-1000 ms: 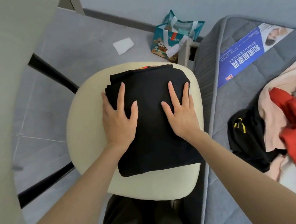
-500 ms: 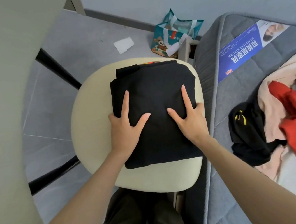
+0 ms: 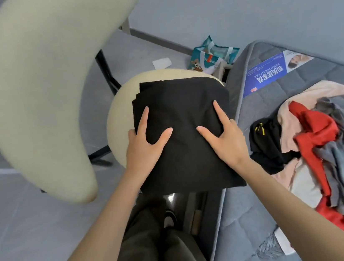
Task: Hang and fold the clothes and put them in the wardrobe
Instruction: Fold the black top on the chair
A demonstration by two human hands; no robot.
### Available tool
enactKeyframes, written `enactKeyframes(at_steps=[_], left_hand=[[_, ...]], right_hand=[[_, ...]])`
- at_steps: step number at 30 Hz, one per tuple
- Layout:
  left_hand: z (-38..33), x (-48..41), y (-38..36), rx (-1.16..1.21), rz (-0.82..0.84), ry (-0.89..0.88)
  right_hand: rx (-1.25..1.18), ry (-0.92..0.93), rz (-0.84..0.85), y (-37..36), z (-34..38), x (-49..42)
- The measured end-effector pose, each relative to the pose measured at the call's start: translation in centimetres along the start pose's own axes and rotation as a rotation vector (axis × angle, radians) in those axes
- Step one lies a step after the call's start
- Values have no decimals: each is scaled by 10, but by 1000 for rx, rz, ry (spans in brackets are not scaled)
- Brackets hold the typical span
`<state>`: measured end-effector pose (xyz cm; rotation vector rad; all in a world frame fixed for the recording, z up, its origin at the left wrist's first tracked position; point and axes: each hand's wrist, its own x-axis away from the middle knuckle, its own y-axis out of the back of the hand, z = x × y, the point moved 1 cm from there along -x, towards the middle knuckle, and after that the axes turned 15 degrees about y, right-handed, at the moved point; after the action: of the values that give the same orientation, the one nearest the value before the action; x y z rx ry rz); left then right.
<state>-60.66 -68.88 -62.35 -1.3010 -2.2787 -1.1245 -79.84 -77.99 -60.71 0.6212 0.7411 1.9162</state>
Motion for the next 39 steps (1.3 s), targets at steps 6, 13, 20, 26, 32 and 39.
enactKeyframes(at_steps=[6, 13, 20, 26, 32, 39], left_hand=[[-35, 105, 60, 90, -55, -90], [-68, 211, 154, 131, -173, -149], [-47, 286, 260, 246, -291, -184], [15, 353, 366, 330, -435, -156], [88, 429, 486, 303, -607, -145], [148, 514, 615, 308, -831, -139]], right_hand=[[-9, 176, -66, 75, 81, 52], [-92, 332, -52, 136, 193, 106], [-164, 518, 45, 135, 307, 149], [-212, 693, 179, 83, 417, 194], [-328, 848, 262, 14, 534, 262], [-426, 1050, 337, -40, 681, 328]])
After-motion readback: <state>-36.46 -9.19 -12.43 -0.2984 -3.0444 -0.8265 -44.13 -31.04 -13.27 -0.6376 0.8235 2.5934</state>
